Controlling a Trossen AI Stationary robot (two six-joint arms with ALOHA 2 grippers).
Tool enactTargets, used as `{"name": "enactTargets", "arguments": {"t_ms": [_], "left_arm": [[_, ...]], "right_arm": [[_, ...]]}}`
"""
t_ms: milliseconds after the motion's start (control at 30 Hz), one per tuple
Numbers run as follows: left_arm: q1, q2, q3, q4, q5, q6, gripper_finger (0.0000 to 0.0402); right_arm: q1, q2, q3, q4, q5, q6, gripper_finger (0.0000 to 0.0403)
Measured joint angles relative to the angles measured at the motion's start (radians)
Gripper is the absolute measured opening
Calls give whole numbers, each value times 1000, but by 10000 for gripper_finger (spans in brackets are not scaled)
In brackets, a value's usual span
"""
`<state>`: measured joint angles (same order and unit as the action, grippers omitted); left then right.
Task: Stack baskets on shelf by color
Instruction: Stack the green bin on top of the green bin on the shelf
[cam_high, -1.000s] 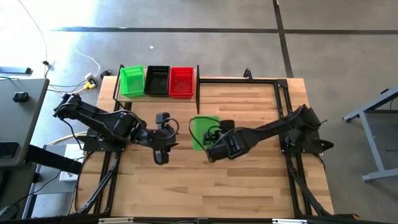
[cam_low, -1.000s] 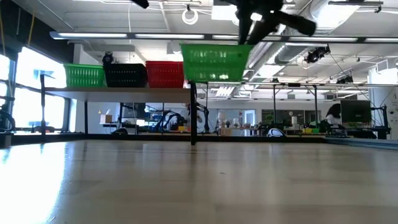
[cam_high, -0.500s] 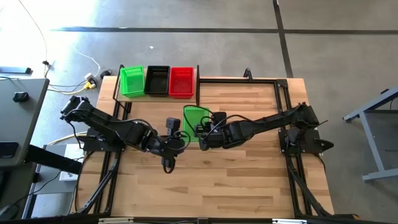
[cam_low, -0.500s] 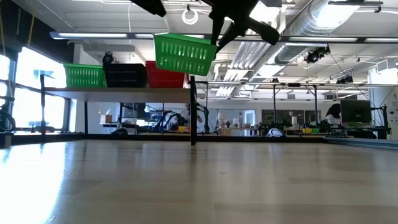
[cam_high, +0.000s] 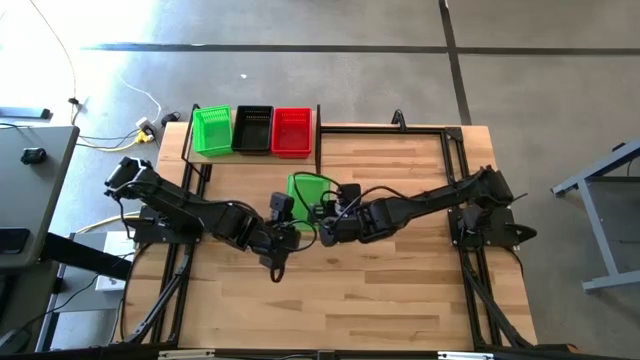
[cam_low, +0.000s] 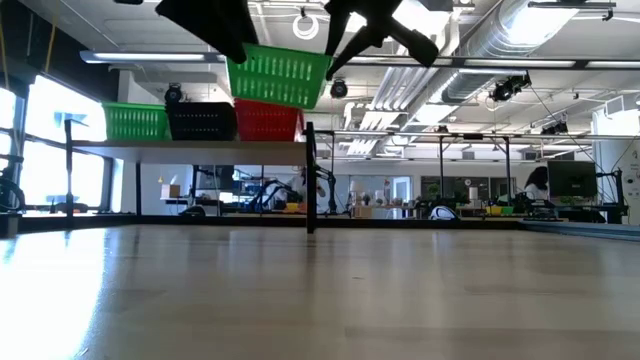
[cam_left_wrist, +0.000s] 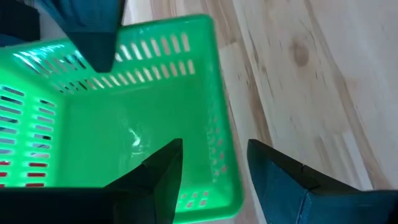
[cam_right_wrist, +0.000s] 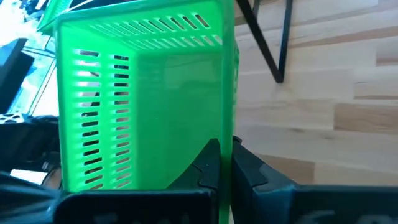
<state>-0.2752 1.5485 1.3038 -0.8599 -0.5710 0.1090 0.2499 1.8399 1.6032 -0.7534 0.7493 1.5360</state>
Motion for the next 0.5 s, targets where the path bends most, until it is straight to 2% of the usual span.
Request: {"name": "enactTargets", "arguments": {"t_ms": [200,333,500], "left_arm": [[0,4,1,-17,-12,0,152],[-1,4,1,-18,0,1,102],[-3,4,1,-18,40,0,22]], "right_arm": [[25,0,0,31,3,0,0],[31,-1,0,36,8,0,0],[31,-1,0,42,5,-21,0]]}}
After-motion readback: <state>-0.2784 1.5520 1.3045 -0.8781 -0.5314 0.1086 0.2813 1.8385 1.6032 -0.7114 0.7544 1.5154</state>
